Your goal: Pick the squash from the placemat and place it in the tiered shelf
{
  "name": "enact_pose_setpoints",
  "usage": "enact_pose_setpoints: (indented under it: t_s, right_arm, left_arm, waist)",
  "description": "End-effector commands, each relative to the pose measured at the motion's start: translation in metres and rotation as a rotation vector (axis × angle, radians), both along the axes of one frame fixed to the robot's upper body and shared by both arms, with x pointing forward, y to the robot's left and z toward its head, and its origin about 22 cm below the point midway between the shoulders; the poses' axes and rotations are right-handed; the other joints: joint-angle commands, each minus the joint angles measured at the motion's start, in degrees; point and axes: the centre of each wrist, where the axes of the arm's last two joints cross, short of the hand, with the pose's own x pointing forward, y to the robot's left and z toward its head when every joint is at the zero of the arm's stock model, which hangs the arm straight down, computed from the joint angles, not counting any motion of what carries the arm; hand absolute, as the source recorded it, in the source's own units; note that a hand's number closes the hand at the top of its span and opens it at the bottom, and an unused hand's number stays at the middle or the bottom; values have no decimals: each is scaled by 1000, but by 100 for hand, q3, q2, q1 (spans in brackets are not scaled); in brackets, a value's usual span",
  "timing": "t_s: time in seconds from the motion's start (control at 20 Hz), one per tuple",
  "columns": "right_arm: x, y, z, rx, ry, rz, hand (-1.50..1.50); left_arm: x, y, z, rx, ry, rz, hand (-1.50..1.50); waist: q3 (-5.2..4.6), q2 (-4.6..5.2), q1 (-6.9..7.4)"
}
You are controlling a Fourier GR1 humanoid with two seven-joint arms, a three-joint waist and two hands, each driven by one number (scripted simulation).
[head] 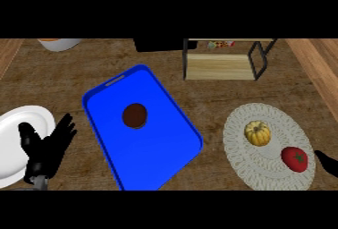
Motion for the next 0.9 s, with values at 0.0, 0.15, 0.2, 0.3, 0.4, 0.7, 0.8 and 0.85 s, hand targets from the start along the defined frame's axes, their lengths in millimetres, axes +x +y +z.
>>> enact_pose_setpoints:
  t_s: [0.0,0.15,0.2,0.3,0.4,0.7,0.8,0.85]
  right_arm:
    - [-19,35,29,20,87,13,-150]
    - [-26,70,47,76,149,15,-150]
    - [-26,72,58,39,196,0,-150]
    - [-29,89,71,59,245,-27,-150]
    - [-17,97,74,25,310,-96,-150]
    - [27,110,76,-7,360,-240,-150]
    - [33,116,73,-11,377,-253,-150]
    - [42,107,64,-31,419,-306,-150]
  left_arm:
    - [-7,-13,-14,5,9,-42,0]
    - [2,-6,-3,9,-8,-42,0]
    - [-2,-16,-10,5,-9,-73,0]
    - [7,-18,3,-3,-5,-72,0]
    - [11,-24,3,-11,-17,-78,0]
    - [28,-31,7,-2,-6,-117,0]
    - [26,-38,-4,10,-2,-114,0]
    - [20,-28,3,-20,-14,-117,0]
  waist:
    - [2,50,200]
    - [3,72,333]
    - [12,84,379]
    - [16,77,424]
    - [23,115,561]
    - [31,159,680]
    - [22,163,632]
    - [29,153,751]
